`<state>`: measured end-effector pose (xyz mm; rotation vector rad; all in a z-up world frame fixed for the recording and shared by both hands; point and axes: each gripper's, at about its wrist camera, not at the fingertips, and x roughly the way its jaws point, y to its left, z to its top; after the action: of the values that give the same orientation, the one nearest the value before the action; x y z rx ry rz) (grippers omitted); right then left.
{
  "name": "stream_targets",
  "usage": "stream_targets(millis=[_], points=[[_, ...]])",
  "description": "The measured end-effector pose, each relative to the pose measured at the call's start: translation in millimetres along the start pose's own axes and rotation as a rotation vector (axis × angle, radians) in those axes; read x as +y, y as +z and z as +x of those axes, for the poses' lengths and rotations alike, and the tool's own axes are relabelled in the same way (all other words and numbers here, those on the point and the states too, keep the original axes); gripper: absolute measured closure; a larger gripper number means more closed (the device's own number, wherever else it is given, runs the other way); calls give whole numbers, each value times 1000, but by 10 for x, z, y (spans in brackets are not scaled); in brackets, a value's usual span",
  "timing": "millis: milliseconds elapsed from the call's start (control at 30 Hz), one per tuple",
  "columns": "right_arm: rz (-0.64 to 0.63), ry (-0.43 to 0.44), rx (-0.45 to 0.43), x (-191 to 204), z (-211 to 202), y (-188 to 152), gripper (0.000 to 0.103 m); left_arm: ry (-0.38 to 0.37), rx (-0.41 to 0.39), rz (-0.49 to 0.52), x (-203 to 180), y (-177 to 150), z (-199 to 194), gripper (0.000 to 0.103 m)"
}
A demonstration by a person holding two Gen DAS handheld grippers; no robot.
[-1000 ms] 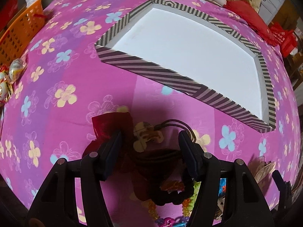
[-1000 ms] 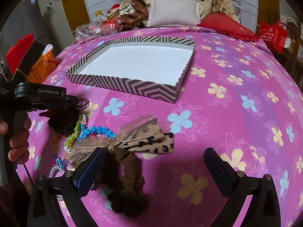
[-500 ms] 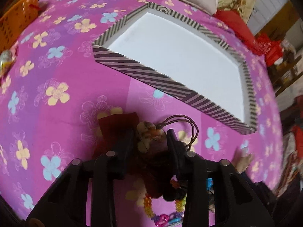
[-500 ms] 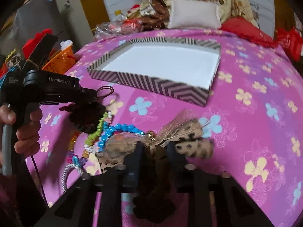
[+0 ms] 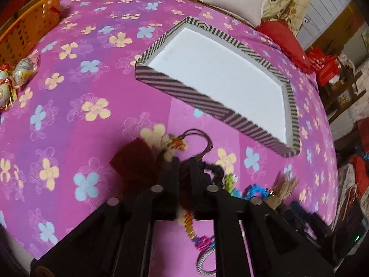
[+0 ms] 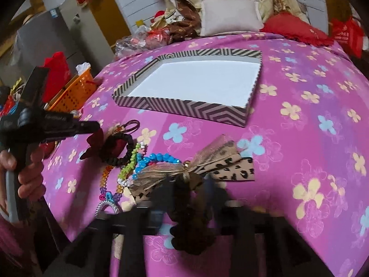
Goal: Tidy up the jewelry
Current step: 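Close the left tool on the black scrunchie while the right tool lifts the leopard bow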
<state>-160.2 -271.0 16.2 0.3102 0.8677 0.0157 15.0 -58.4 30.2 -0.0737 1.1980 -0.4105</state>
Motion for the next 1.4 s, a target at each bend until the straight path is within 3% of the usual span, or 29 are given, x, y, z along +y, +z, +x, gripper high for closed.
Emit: stream_targets(millis=[33,100,367,600,667,767,833,933,1000,1033,1167,1400], points=[[-3,0,-1,3,-11,-4,56,-1,4,1,24,-27,-4,74],[-6,8,8,15,-3,-6,56,-13,6,-9,72,-87,-18,62],[-25,12,34,70,73,-43,56,-26,37,47,-45,-362,25,61],[-34,-7,48,60,109,-71,55,9,43,34,-243,-280,141,61],[-27,-13,48,34,120,-68,50,26,52,36,-280,-257,187,61],[-24,-19,49,9,152,-70,42,46,61,42,-298,-245,256,64],[-26,-15,60,7,196,-72,42,39,69,45,-312,-246,293,80],[-38,3,62,31,270,-84,42,9,88,25,-291,-234,355,92],[-53,4,55,61,295,-108,55,-22,92,8,-257,-232,361,95],[-63,10,51,75,295,-118,71,-34,90,4,-250,-233,344,95],[-80,25,34,108,228,-133,80,-81,55,6,-222,-230,184,97],[-109,44,-44,224,-72,-36,81,-125,22,-8,-161,-217,-70,97]])
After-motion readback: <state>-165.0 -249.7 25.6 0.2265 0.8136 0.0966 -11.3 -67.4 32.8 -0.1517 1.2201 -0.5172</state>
